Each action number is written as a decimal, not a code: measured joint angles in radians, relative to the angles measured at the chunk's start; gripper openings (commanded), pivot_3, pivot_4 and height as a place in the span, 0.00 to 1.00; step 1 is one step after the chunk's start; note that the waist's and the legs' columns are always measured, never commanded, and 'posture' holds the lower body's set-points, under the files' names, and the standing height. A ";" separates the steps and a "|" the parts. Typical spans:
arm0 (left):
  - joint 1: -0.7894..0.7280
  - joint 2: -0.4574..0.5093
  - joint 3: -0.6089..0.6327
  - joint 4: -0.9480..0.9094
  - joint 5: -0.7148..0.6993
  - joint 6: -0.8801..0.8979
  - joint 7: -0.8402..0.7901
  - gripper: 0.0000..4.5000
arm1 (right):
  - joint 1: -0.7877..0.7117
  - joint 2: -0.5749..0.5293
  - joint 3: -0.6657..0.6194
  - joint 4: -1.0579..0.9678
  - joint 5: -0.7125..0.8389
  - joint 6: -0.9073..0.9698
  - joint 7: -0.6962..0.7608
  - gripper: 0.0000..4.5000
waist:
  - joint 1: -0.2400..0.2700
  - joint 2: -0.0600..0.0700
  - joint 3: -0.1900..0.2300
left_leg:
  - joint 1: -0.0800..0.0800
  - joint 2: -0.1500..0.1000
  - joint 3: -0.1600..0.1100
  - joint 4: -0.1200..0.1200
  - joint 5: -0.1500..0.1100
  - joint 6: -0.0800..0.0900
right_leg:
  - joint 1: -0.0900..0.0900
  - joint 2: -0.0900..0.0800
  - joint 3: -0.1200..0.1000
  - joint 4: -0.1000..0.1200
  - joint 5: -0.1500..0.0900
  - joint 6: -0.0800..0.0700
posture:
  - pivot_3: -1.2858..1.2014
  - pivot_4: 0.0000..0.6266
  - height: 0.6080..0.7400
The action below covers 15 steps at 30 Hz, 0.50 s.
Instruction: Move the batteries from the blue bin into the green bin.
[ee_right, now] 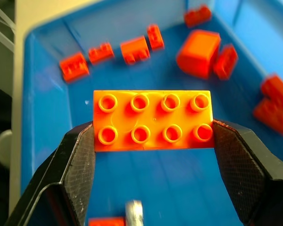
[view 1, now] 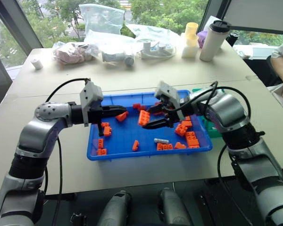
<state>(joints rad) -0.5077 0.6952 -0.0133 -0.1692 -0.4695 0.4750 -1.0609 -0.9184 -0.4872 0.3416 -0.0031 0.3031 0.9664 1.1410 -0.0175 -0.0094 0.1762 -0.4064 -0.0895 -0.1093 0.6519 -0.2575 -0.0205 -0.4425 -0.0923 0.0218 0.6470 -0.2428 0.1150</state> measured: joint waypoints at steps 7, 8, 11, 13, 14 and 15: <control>-0.008 -0.001 0.000 0.003 0.000 0.000 0.005 0.00 | 0.008 0.130 0.122 0.066 -0.084 -0.063 -0.138 0.98 | 0.006 0.000 0.000 | -0.001 -0.002 0.000 0.001 0.000 -0.001 | 0.000 -0.001 0.000 0.000 0.000 0.000 | 0.52 0.24 1.00; -0.008 -0.001 0.000 0.001 0.000 0.000 0.008 0.00 | 0.008 0.127 0.120 0.069 -0.089 -0.067 -0.147 0.98 | 0.005 0.000 0.000 | -0.001 -0.002 0.000 0.001 0.000 -0.001 | 0.000 -0.001 0.000 0.001 0.000 0.000 | 0.52 0.24 1.00; 0.000 -0.001 0.001 -0.012 -0.002 0.001 0.019 0.00 | 0.010 0.055 0.126 0.063 -0.101 -0.078 -0.132 0.98 | 0.005 0.000 0.000 | -0.001 -0.002 0.000 0.001 0.001 -0.001 | 0.000 -0.001 -0.001 0.001 0.000 0.000 | 0.52 0.24 1.00; 0.011 0.000 0.003 -0.017 -0.003 0.002 0.021 0.00 | 0.033 -0.062 0.133 0.049 -0.129 -0.095 -0.100 0.98 | 0.010 0.000 0.000 | -0.001 -0.002 -0.001 0.001 0.000 -0.001 | 0.001 -0.001 -0.002 0.000 0.000 0.000 | 0.52 0.24 1.00; 0.018 0.001 0.009 -0.020 -0.003 0.002 0.022 0.00 | 0.056 -0.116 0.136 0.042 -0.142 -0.103 -0.085 0.98 | 0.010 -0.001 0.000 | -0.001 -0.002 -0.001 0.002 0.000 0.000 | 0.001 -0.002 -0.002 -0.001 0.000 0.000 | 0.52 0.24 1.00; 0.025 0.002 0.013 -0.020 -0.003 0.003 0.024 0.00 | 0.084 -0.155 0.141 0.040 -0.151 -0.103 -0.071 0.98 | 0.007 -0.001 0.000 | -0.001 -0.002 0.000 0.001 -0.001 0.001 | 0.001 -0.001 -0.002 -0.001 0.000 0.000 | 0.52 0.24 1.00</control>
<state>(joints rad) -0.4827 0.6967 0.0001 -0.1897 -0.4722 0.4781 -1.0371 -0.8343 -0.6424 0.4831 0.0368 0.1523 0.8638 1.0701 -0.0105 -0.0102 0.1758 -0.4074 -0.0917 -0.1096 0.6532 -0.2583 -0.0192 -0.4416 -0.0938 0.0200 0.6463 -0.2428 0.1151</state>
